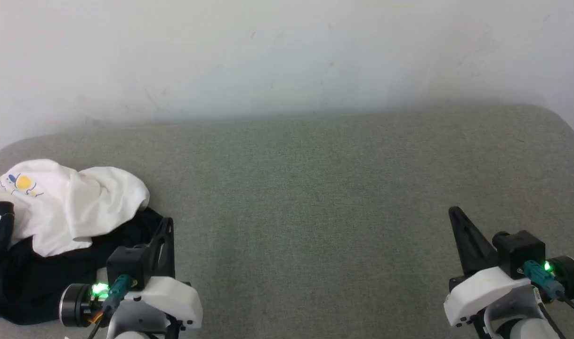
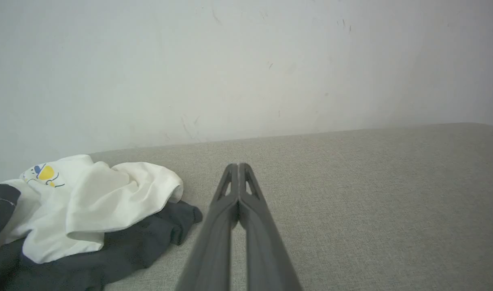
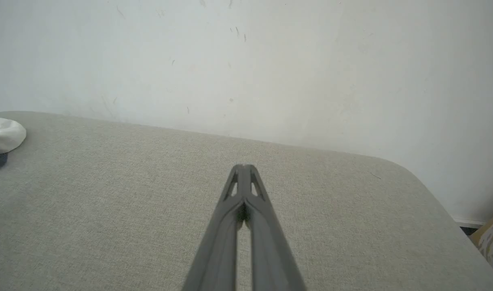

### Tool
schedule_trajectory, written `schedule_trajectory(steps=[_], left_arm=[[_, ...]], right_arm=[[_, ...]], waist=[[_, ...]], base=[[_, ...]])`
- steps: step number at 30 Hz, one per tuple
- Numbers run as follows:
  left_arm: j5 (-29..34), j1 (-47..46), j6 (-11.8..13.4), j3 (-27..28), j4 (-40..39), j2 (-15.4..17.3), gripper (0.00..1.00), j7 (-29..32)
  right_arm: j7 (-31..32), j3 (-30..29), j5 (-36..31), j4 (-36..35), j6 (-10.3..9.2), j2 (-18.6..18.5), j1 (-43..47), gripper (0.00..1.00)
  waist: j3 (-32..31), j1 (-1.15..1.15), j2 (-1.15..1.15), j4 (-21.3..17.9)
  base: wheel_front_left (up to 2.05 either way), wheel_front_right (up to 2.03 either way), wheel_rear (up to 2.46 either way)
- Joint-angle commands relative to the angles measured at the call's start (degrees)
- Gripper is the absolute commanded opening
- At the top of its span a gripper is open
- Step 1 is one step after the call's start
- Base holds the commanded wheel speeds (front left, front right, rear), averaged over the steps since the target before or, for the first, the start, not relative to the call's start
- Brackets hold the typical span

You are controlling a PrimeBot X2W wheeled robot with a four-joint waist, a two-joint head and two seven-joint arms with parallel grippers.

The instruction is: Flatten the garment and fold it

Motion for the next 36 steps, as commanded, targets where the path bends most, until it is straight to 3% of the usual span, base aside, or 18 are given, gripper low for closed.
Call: schedule_trajectory(steps=[1,33,34,36], left_arm=[[0.21,-0.73,-0.48,0.25,0.12,-0.15,0.00,0.01],[0.21,-0.73,-0.48,0.25,0.12,-0.15,0.00,0.01],[0.00,0.00,0.00,0.00,0.00,0.00,1.00,0.00],[-0.01,0.02,0.02,-0.03,-0.02,0.01,1.00,-0.01]], right_arm=[[0.04,-0.03,0.28,0.08,-0.11,0.21,-0.86,0.00],[0.04,-0.03,0.28,0.08,-0.11,0.21,-0.86,0.00],[0.00,-0.01,0.00,0.00,-0.01,0.00,-0.01,1.00],[-0.01,-0.02,0.01,0.00,0.00,-0.02,0.06,1.00]], waist=[[0.00,0.00,0.00,0.00],[0.00,0.00,0.00,0.00],[0.00,0.00,0.00,0.00],[0.00,0.00,0.00,0.00]], base=[[0.00,0.00,0.00],[0.00,0.00,0.00],[0.00,0.00,0.00],[0.00,0.00,0.00]])
